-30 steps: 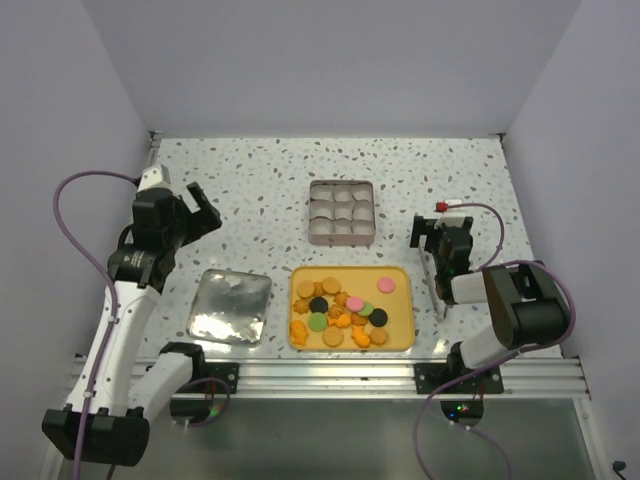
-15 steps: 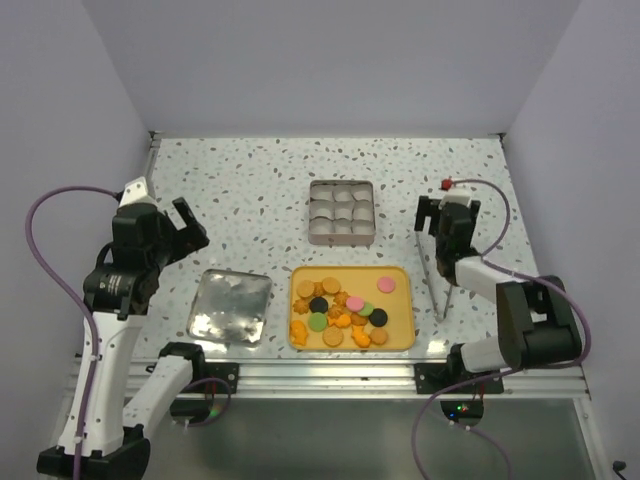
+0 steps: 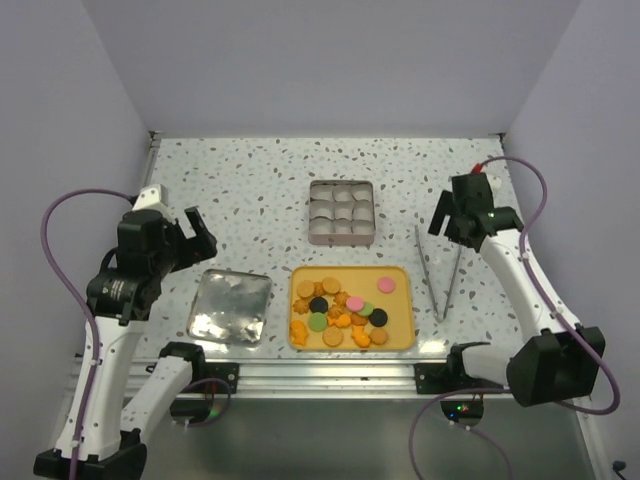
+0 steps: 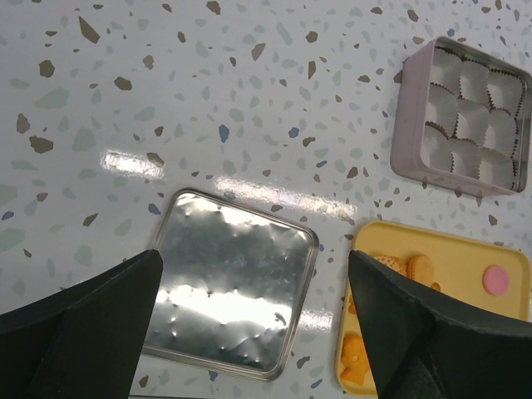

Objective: Pack the cookies

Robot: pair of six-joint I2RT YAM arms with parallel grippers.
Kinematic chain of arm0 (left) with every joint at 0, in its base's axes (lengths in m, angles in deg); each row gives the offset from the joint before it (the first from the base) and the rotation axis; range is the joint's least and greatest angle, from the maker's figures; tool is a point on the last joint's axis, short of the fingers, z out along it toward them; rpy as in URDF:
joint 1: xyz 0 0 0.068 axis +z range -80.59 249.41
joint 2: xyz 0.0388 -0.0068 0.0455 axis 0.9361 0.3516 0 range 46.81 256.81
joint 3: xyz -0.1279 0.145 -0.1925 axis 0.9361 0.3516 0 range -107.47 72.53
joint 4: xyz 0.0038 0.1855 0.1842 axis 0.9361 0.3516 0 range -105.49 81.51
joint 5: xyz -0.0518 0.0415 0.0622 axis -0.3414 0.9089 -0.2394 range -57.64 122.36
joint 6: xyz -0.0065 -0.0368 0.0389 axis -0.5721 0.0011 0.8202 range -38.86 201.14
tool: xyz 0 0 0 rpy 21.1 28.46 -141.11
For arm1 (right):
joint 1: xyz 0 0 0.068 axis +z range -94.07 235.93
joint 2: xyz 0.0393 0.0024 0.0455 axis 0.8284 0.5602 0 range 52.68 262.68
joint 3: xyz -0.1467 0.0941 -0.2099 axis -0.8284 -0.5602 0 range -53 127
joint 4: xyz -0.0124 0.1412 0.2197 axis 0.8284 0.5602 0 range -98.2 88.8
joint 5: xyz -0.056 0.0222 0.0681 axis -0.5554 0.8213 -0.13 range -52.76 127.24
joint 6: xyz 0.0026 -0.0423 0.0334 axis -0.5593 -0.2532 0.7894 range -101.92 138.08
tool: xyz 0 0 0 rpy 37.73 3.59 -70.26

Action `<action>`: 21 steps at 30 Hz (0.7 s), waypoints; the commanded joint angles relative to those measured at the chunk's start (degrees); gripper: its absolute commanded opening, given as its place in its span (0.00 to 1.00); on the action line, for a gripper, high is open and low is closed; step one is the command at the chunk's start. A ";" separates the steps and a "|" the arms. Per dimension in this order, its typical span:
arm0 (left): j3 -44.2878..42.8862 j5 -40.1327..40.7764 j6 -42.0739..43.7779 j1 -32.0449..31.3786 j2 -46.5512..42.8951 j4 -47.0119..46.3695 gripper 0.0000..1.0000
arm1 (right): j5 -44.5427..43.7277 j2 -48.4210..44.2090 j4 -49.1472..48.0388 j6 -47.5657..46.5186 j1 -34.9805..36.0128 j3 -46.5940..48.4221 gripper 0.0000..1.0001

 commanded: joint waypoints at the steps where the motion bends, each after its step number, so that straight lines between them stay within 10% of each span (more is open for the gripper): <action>1: -0.75 -2.39 1.38 -1.43 0.48 -2.16 1.00 | 6.40 -5.72 18.91 8.29 0.03 -4.40 0.99; 21: 0.92 -3.98 0.07 -2.57 0.74 -2.25 1.00 | 20.04 -1.88 8.20 13.04 0.12 -19.97 0.99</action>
